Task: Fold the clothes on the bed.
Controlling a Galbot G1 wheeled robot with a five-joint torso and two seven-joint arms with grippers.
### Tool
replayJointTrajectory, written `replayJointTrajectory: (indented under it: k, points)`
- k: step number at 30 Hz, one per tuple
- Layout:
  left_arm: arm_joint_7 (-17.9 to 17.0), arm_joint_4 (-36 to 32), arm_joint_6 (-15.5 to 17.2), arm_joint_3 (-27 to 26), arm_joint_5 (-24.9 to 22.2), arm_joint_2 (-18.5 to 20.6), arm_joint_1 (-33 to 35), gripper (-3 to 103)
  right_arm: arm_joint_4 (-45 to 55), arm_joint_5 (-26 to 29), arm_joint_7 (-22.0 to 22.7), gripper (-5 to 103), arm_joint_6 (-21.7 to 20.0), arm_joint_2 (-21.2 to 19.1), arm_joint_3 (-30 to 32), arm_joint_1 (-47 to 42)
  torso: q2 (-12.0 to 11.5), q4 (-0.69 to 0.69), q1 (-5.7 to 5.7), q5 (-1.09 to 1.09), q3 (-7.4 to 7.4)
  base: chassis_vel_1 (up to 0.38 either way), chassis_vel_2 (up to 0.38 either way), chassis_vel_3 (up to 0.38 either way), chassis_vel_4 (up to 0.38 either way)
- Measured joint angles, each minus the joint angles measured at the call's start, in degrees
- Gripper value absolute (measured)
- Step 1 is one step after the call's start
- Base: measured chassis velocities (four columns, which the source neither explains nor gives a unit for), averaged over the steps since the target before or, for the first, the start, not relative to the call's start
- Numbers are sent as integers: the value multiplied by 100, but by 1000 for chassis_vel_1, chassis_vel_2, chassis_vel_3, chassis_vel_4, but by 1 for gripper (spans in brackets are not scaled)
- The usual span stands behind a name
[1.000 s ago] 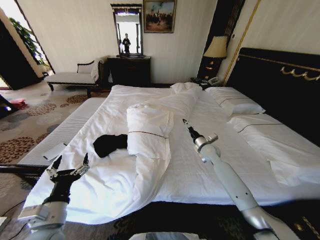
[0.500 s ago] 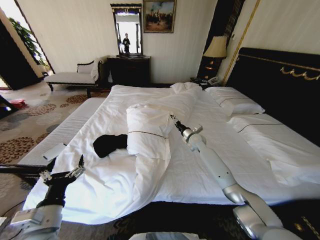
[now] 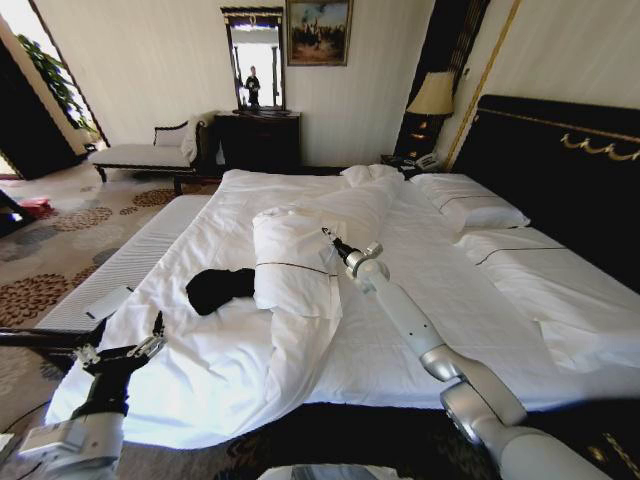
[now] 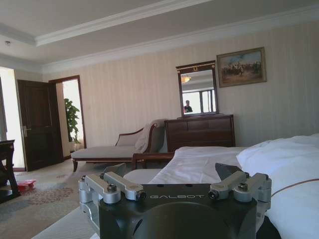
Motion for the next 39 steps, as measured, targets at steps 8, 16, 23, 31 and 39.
replayJointTrajectory:
  k: [8,16,23,31,39]
  points:
    - [-1,102,-27,21,2,-2,-47,100,-571,-292,-227,88,23,162,-91,385,0,0,0,0,0,0,0,0,0]
    - [0,183,-32,48,-15,31,-105,100,-744,-542,-136,55,-75,203,-209,422,0,0,0,0,0,0,0,0,0]
    - [0,238,-40,96,-23,49,-144,100,-770,-704,-115,33,-114,196,-218,423,0,0,0,0,0,0,0,0,0]
    - [-3,281,-49,134,-39,79,-187,100,-720,-857,-144,2,-17,167,-176,388,0,0,0,0,0,0,0,0,0]
    - [-5,315,-56,149,-74,104,-226,100,-121,-846,-188,0,358,121,109,-126,0,1,0,0,-1,0,0,0,0]
